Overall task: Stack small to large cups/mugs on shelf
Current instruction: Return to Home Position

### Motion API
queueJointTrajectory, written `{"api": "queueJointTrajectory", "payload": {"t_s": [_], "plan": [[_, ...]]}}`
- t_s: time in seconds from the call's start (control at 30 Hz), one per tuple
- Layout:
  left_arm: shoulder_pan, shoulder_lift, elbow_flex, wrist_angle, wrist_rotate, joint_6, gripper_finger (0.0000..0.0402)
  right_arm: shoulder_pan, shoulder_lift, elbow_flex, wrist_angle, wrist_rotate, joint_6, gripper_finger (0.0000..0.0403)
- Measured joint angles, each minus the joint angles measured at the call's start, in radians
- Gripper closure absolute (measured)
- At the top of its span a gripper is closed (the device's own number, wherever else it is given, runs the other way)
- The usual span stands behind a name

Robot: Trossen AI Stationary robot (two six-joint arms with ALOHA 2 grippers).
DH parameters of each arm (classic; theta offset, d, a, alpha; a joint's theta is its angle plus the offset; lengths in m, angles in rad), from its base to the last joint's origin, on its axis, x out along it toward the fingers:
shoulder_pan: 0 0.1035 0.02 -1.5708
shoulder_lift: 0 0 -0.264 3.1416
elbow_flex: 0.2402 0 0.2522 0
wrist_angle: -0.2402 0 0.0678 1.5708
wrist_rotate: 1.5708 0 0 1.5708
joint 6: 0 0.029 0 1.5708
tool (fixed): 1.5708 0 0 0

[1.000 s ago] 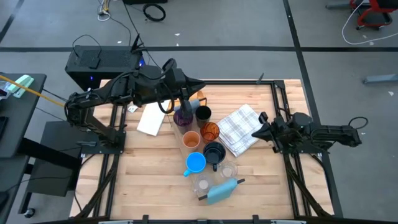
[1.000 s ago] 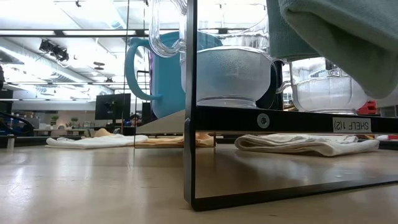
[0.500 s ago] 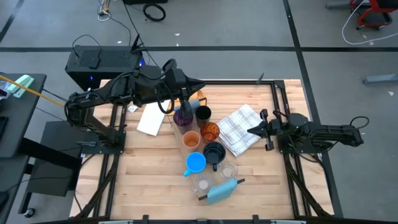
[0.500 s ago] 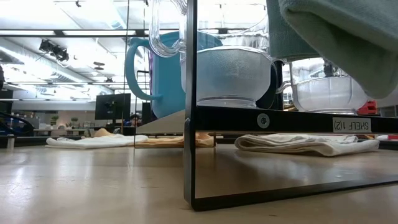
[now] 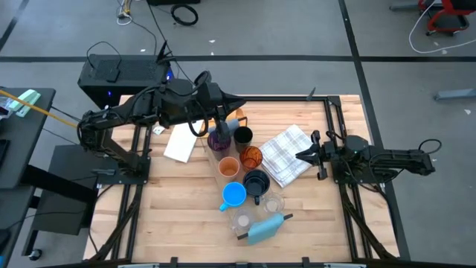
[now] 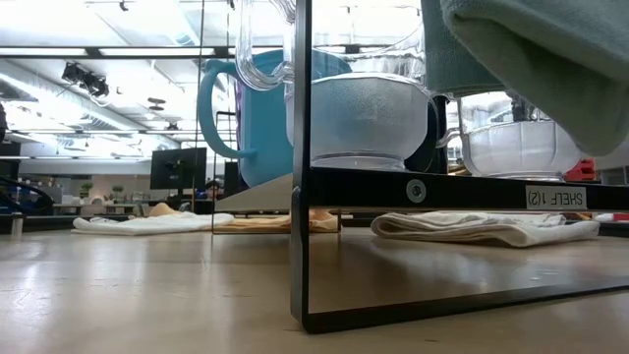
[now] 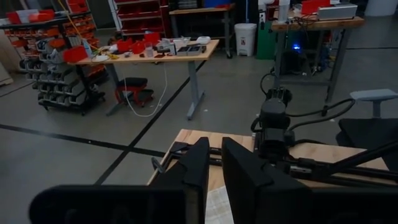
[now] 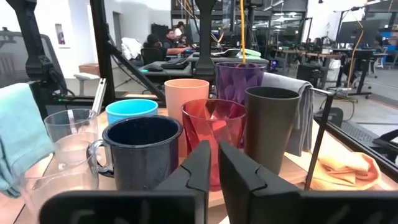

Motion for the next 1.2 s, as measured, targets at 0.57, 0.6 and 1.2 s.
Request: {"api": "queueJointTrajectory", "payload": {"t_s": [0.57, 0.6, 1.2], "plan": [[-0.033, 0.135, -0.002, 0.327, 0.226, 0.128, 0.0361, 0.0, 0.0, 0.0, -0.002, 0.0, -0.001, 0.0355], [-0.032, 0.155, -0.002, 0.428, 0.288, 0.135, 0.0362, 0.0, 0.0, 0.0, -0.002, 0.0, -0.001, 0.0355], [0.034, 0.276, -0.184, 1.214, 0.797, -0.132, 0.0374, 0.0, 0.0, 0.0, -0.001, 0.0, -0.002, 0.0353]]}}
